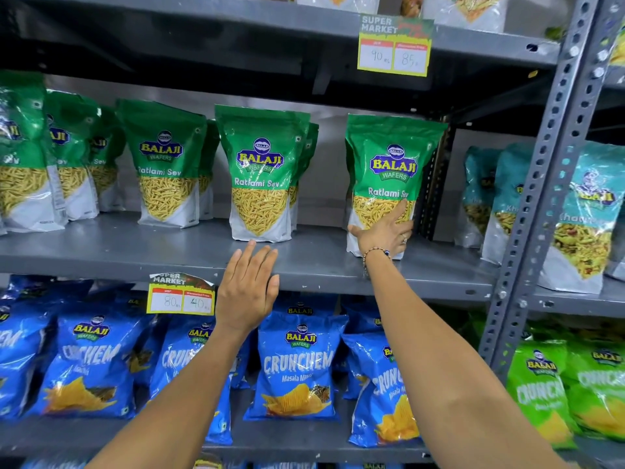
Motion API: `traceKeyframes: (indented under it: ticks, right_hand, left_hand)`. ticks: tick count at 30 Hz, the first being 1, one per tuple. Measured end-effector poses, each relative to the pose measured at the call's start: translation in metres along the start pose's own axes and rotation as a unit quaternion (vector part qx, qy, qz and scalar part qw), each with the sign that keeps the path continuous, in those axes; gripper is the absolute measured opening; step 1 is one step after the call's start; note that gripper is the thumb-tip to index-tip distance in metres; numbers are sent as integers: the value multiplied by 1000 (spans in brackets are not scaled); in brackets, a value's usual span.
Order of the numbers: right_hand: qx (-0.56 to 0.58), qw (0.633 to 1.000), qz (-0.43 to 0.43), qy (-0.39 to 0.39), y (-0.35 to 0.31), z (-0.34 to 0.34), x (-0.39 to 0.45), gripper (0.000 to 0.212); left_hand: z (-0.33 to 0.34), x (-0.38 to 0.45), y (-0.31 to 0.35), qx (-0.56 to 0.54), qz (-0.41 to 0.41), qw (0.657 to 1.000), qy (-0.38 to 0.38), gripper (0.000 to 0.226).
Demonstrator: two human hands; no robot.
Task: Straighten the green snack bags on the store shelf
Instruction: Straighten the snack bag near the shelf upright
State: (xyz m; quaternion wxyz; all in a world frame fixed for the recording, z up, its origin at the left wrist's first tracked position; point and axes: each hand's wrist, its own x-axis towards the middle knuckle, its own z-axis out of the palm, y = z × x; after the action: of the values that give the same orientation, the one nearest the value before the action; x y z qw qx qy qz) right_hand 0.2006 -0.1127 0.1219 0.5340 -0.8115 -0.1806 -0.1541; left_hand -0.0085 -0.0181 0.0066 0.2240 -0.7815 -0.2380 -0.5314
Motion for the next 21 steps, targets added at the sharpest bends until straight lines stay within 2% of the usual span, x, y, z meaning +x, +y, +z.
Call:
traceKeyframes:
  ticks: [21]
  right_hand:
    - [-5,999,-36,26,4,-41,-45,123]
  left_hand:
    - [-6,0,1,-9,-10,999,-39,49]
